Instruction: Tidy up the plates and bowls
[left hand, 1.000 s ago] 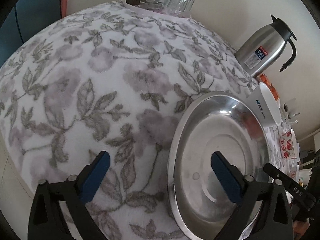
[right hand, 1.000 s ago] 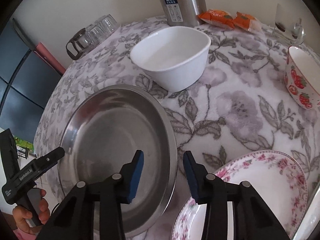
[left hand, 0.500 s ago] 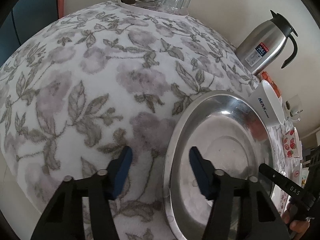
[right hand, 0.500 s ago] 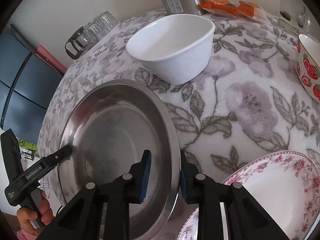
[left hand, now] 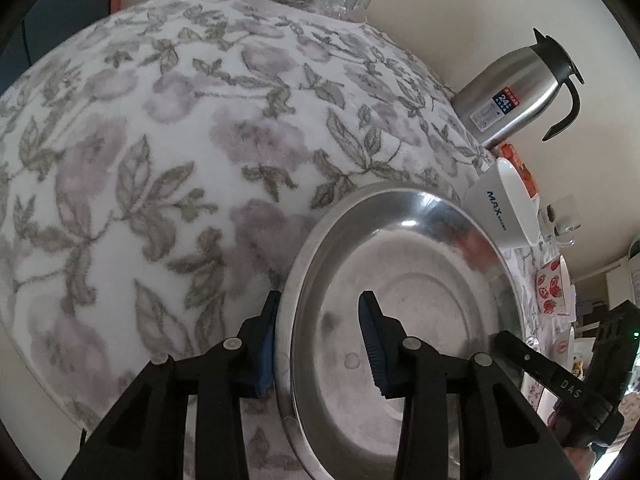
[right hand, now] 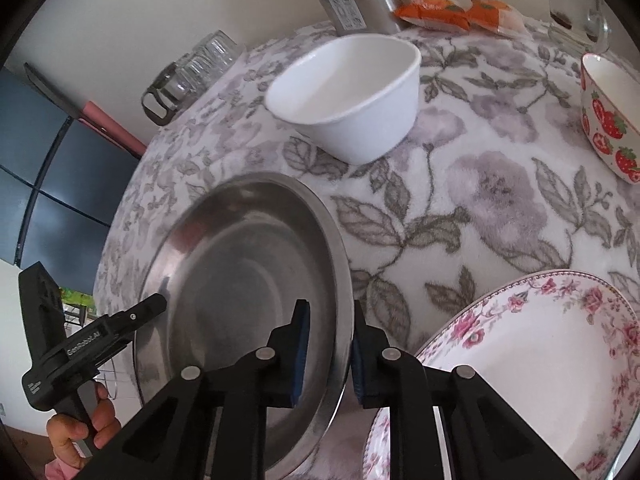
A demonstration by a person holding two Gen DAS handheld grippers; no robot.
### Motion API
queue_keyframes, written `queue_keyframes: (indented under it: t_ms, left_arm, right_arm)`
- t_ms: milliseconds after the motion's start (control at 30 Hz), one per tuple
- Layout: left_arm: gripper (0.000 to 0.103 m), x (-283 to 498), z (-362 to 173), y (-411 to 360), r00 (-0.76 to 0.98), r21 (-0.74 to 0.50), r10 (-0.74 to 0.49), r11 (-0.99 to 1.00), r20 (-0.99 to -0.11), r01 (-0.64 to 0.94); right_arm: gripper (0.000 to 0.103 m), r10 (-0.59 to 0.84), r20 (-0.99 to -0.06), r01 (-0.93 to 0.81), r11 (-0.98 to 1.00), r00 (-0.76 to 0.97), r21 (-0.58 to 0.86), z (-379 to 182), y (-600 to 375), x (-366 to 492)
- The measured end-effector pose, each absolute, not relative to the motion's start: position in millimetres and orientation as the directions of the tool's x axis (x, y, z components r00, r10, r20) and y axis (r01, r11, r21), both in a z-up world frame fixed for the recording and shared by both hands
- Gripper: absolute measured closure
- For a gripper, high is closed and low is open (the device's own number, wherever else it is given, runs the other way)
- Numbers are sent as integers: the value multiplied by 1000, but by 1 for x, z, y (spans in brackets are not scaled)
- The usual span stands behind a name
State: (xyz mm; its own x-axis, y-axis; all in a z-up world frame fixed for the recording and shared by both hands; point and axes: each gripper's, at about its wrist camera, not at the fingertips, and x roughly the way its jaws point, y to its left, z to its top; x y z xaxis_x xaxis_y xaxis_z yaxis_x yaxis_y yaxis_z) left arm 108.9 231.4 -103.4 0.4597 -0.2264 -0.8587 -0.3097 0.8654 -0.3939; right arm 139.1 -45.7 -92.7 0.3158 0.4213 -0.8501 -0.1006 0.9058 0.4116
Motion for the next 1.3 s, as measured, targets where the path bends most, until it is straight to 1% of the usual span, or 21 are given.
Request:
queue_keyframes:
  t_ms: [433, 867, 1133, 1300]
  left_arm:
    - [63, 84, -34, 210, 554, -402, -213, 882, -805, -246]
    - [63, 69, 41, 133, 639, -385, -248, 919, -729, -83]
    - [63, 71, 44, 68, 606, -375, -302, 927, -736, 7]
    - [63, 75, 33, 35, 574, -397, -339, 918, -745, 27]
  right_arm:
    - [83, 447, -791, -96, 888, 419, 450, -39, -73, 102]
    - [83, 421, -661, -42, 860, 621, 508, 25, -152, 50]
    - [83, 337, -634, 69, 848, 697, 526, 30, -216, 23]
    - [83, 288, -645, 158, 826, 707, 542, 19, -250, 15]
